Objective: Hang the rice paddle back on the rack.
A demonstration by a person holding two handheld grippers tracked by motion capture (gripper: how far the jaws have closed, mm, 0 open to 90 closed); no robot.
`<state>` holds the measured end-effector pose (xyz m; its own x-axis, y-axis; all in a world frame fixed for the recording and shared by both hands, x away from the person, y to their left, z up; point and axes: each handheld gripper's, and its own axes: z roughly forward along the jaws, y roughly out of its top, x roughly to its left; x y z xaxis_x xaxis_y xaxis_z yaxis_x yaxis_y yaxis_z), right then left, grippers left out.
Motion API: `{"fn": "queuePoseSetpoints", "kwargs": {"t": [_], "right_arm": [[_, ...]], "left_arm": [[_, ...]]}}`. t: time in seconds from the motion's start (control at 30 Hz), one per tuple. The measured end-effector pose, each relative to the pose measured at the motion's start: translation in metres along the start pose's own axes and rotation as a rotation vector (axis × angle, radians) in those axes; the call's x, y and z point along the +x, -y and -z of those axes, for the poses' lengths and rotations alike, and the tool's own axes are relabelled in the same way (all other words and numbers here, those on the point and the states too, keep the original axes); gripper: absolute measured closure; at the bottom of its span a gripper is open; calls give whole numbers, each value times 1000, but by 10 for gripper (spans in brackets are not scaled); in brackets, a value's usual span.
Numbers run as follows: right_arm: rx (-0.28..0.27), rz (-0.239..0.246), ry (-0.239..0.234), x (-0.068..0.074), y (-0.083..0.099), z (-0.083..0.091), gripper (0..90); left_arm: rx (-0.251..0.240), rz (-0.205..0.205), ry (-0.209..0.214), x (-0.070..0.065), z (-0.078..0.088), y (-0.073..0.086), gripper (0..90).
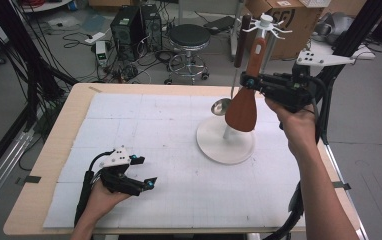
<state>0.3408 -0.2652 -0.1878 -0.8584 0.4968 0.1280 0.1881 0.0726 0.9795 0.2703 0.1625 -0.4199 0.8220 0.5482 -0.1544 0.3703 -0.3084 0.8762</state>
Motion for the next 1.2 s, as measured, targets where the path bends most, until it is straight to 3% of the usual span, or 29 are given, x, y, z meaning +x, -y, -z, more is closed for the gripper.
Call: {"fn": "queuePoseSetpoints", "kwargs": {"t": [0.2,0.67,1.07,1.2], "right_arm": [[-4,-17,16,-8,-8,1,819],[-1,-61,54,-25,-4,-4,809],[-6,-26,160,-19,-1,6,577],[-3,-24,175,-17,1,9,523]], "left_arm": [[6,0,3,-1,-1,0,146],[4,3,4,0,1,2,146],[-7,8,-2,2,6,2,146],[-10,11,-6,2,8,2,146]]}}
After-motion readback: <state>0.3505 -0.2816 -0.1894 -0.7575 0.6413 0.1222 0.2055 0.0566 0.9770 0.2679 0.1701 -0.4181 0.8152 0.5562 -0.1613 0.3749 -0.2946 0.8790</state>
